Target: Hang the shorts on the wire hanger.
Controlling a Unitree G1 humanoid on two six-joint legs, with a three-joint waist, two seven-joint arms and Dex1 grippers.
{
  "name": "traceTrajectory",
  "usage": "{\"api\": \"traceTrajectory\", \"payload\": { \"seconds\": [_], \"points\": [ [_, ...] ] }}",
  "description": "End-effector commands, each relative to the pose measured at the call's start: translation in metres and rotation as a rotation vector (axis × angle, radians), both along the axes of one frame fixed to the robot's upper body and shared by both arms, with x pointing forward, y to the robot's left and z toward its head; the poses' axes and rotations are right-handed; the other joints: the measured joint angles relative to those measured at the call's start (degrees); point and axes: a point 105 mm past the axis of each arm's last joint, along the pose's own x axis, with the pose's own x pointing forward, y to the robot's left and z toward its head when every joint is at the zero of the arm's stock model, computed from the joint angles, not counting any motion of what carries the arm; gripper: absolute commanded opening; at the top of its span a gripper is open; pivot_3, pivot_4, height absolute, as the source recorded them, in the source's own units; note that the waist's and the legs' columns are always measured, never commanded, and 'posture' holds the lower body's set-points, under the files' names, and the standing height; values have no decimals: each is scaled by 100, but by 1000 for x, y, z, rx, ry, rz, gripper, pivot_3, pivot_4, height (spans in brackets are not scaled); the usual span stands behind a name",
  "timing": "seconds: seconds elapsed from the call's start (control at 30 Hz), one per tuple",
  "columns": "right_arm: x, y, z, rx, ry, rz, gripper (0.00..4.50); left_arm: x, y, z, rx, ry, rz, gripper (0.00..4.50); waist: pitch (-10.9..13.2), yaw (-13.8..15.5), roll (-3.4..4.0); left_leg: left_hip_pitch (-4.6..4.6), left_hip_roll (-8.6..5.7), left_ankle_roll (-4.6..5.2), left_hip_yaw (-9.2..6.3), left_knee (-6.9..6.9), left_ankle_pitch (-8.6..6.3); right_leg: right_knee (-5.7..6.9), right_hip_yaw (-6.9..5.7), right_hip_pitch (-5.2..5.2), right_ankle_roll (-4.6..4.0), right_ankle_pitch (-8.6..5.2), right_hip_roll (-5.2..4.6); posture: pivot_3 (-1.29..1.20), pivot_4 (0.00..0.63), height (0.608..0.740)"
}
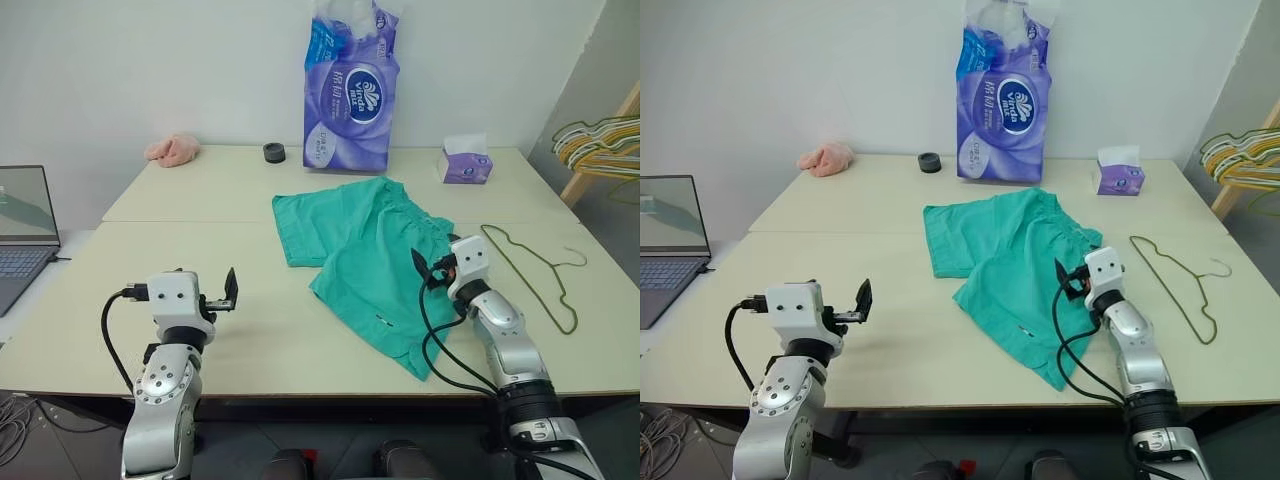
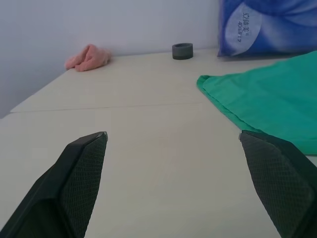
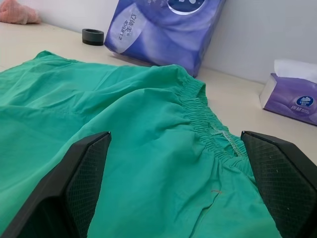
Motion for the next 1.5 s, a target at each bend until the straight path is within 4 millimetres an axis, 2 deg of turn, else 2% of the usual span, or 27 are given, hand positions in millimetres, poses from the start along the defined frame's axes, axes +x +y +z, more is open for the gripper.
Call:
{"api": "traceTrajectory", "payload": {
  "seconds": [0.03,0.13,0.27,0.43,0.57,0.67,0.73,0.8,0.9,1.03,1.23,1.33,1.43,1.5],
  "points": [
    [2,-4,21,6,-65,-5,4478,1,-13,14,18,-58,-71,4500,0,-15,0,0,0,0,0,0,0,0,1,0,0,0,0,-78,0,740],
    [1,-4,20,9,-65,-6,4478,2,-27,14,-15,-57,-168,4500,0,-27,1,0,0,0,2,0,0,0,1,0,0,0,1,-89,0,740],
    [-6,-3,24,21,-62,53,4478,1,-59,11,-54,-25,-376,4500,-2,-37,4,0,0,0,6,0,0,0,3,-1,1,0,2,-119,1,740],
    [-24,0,33,79,3,273,4478,2,-97,-1,-64,80,-608,4500,-3,-76,9,-1,-3,1,18,3,0,-1,4,0,16,-7,9,-150,4,740],
    [-41,-6,35,19,89,427,4478,2,-124,-10,-68,157,-766,4500,-8,-194,15,-1,-4,2,17,3,0,-1,3,2,28,-14,9,-169,6,740],
    [-47,-22,43,19,150,459,4478,2,-161,-16,-137,246,-952,4500,-8,-253,16,0,-3,2,19,4,0,-1,3,1,29,-14,10,-211,10,740],
    [-54,-24,51,69,188,498,4478,0,-181,-24,-142,324,-1057,4500,-8,-297,17,-1,-2,3,20,6,0,-1,3,3,32,-13,14,-225,12,740],
    [-66,-19,56,81,230,577,4478,1,-190,-31,-149,390,-1105,4500,-9,-371,18,-1,-2,4,19,6,0,-3,4,3,34,-13,18,-239,13,740],
    [-94,-10,53,-6,311,721,4478,3,-205,-37,-125,449,-1168,4500,-9,-518,20,-8,0,5,12,0,-3,-3,5,-1,42,-23,19,-263,17,740],
    [-112,-8,46,-126,375,793,4478,2,-218,-47,-82,514,-1218,4500,-7,-677,16,-10,-1,5,14,-1,-5,-7,5,-1,55,-31,18,-284,22,740],
    [-117,0,46,-241,349,832,4478,1,-228,-67,-1,587,-1212,4500,-6,-825,15,-10,-4,2,14,-3,-8,-15,5,0,60,-32,12,-298,24,740],
    [-114,4,48,-261,324,833,4478,1,-225,-76,55,595,-1191,4500,-7,-824,15,-10,-4,0,12,-3,-9,-17,7,2,62,-33,12,-295,24,740],
    [-111,4,49,-269,314,829,4500,5,-216,-82,107,589,-1160,3950,-7,-824,13,-9,-5,-1,10,-2,-9,-20,6,6,62,-33,9,-290,24,740],
    [-110,4,48,-273,313,831,4500,5,-211,-83,112,585,-1147,3302,-7,-821,14,-9,-5,-1,9,-2,-9,-20,6,6,62,-33,9,-286,24,740]
  ]
}}
